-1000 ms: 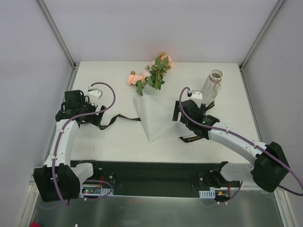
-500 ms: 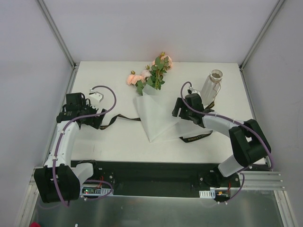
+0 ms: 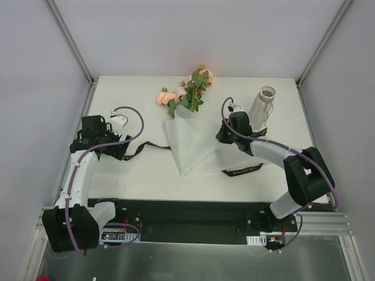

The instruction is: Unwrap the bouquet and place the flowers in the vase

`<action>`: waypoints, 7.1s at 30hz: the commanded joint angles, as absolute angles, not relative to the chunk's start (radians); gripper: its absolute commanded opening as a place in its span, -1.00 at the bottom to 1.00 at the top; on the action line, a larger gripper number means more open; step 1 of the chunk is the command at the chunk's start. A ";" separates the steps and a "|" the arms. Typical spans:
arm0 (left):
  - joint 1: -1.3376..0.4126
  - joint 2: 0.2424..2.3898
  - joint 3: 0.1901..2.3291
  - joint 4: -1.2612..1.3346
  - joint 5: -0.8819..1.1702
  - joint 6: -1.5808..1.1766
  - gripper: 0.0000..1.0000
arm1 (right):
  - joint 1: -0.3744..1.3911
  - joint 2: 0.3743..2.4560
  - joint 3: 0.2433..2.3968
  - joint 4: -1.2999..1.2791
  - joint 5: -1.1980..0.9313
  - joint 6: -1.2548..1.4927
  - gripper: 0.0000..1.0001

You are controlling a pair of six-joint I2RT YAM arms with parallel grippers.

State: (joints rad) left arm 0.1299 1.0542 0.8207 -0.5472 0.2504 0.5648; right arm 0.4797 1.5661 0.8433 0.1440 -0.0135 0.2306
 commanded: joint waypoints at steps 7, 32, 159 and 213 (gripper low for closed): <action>0.123 1.005 0.911 -0.561 0.209 0.431 0.98 | 0.691 1.549 1.136 0.066 -0.009 0.144 -0.85; 0.124 0.709 1.055 -0.702 0.071 0.354 0.98 | 1.012 2.276 2.093 -0.014 -0.460 0.259 0.29; 0.123 0.902 1.025 -0.747 0.440 0.459 0.98 | 1.088 0.908 1.058 -0.564 -0.428 -0.074 0.35; 0.121 0.991 0.867 -0.649 0.364 0.526 0.99 | 0.617 2.310 1.986 -0.471 0.009 0.115 -0.13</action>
